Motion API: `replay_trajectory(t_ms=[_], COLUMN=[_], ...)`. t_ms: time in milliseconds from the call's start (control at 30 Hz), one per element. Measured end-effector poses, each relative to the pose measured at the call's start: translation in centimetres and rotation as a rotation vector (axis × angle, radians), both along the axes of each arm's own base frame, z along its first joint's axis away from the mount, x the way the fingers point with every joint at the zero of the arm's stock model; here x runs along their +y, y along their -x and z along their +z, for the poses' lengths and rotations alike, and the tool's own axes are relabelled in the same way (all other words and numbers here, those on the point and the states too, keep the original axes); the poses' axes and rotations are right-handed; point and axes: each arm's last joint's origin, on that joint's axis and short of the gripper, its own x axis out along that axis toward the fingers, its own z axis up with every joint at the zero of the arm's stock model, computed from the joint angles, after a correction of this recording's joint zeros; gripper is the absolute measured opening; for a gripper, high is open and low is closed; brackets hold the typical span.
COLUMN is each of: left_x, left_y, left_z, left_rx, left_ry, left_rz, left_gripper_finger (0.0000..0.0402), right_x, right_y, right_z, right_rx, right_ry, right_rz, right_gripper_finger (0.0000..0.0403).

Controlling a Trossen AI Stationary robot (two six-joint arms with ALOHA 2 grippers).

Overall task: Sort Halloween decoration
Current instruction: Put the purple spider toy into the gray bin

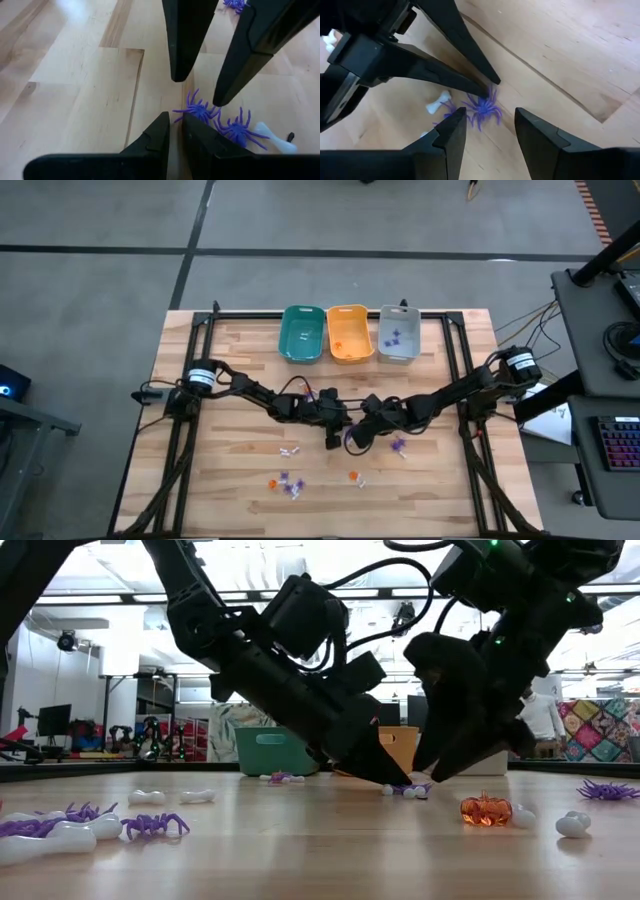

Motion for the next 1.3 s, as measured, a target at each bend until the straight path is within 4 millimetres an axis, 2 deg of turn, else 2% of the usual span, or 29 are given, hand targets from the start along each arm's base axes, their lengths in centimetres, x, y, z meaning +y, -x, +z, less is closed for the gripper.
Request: replay_trajectory(t_ms=[267, 467, 600, 900, 1300], left_x=[0.0, 0.0, 0.0, 0.0, 0.1], left_y=[0.0, 0.0, 0.0, 0.0, 0.6], left_z=[-0.1, -0.1, -0.1, -0.1, 1.7], left_rx=[0.002, 0.001, -0.001, -0.003, 0.026], left_ry=[0.004, 0.005, 0.009, 0.015, 0.001], left_rz=[0.006, 0.011, 0.013, 0.018, 0.010], left_gripper_finger=[0.0036, 0.0036, 0.0036, 0.0036, 0.0036], right_x=[0.1, 0.2, 0.2, 0.2, 0.1], right_y=[-0.5, -0.9, -0.9, -0.9, -0.5], right_z=[-1.8, -2.0, -2.0, -2.0, -1.1], right_rx=[0.011, -0.007, -0.007, -0.007, -0.012], right_ry=[0.010, 0.000, 0.004, 0.011, 0.042], right_rz=[-0.002, 0.015, 0.020, 0.033, 0.062], right_gripper_finger=[0.0160, 0.0157, 0.0128, 0.0017, 0.0009])
